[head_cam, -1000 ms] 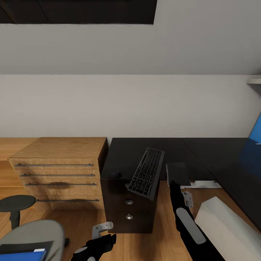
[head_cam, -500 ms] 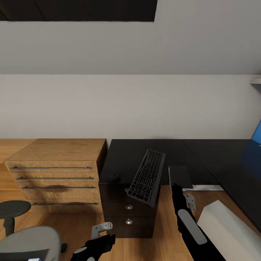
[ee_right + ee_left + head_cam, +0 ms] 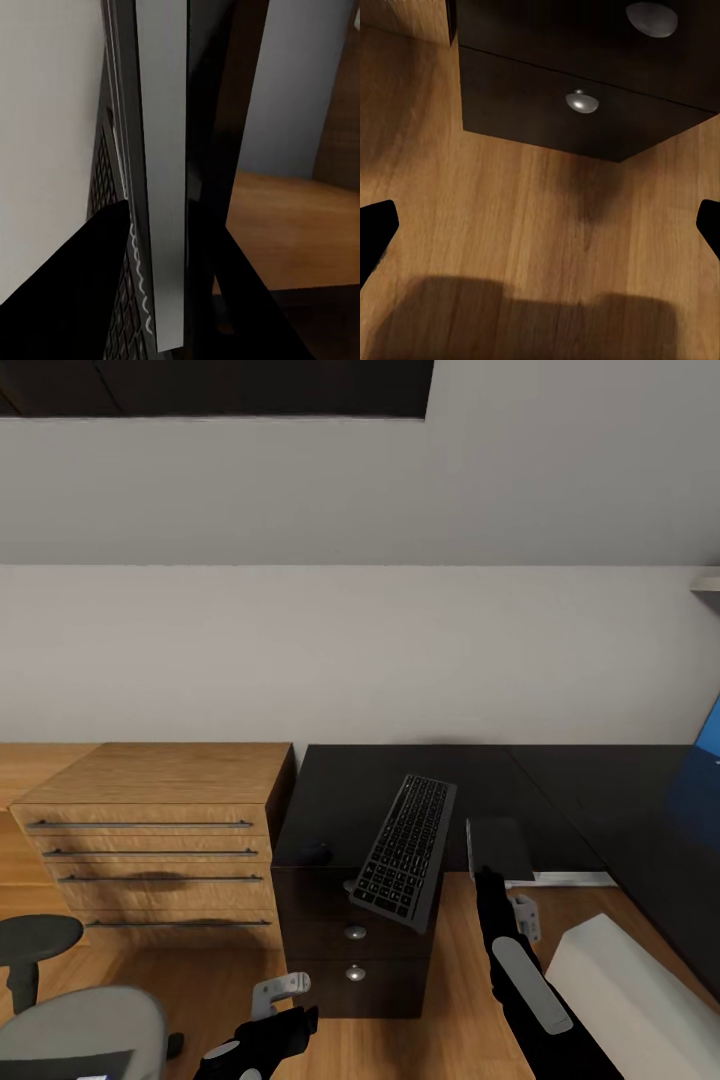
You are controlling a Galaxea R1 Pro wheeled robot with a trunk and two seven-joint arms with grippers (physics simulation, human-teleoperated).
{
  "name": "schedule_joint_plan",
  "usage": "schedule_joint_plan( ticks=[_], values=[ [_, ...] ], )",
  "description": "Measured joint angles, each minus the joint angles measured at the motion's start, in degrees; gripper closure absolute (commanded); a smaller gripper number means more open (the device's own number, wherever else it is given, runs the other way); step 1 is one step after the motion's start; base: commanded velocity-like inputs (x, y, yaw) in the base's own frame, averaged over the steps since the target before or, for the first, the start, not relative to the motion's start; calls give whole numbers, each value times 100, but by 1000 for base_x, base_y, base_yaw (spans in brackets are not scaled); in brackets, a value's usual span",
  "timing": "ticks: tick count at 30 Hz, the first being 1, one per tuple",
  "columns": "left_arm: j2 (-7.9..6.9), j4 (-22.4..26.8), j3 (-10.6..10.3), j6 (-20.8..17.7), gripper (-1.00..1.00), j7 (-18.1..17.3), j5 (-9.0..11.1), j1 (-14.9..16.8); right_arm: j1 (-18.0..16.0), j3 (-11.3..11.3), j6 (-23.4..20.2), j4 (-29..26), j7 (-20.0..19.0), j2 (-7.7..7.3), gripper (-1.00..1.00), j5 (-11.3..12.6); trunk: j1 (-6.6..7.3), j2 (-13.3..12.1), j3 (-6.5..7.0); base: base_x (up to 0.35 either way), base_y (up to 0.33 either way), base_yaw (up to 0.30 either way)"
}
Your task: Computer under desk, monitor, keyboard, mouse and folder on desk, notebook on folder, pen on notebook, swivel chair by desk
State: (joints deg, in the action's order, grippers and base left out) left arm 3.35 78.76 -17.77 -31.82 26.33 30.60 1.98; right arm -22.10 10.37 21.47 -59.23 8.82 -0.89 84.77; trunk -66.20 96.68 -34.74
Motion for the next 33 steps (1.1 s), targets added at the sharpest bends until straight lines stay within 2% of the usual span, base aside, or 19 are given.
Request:
schedule_joint_plan(
  ticks=[8,17,33],
  values=[
    [8,0,-8,0,-100,7,0,0,0,0,-2,0,0,-7,100,0,0,0,0,0,0,0],
    [12,0,-21,0,-100,14,0,0,-1,6,-12,-2,-3,-62,100,-32,-197,360,-161,0,0,0],
    [1,0,-12,8,-100,12,5,0,-1,8,-18,2,-4,-69,100,-42,-196,362,-161,23,0,0]
  ],
)
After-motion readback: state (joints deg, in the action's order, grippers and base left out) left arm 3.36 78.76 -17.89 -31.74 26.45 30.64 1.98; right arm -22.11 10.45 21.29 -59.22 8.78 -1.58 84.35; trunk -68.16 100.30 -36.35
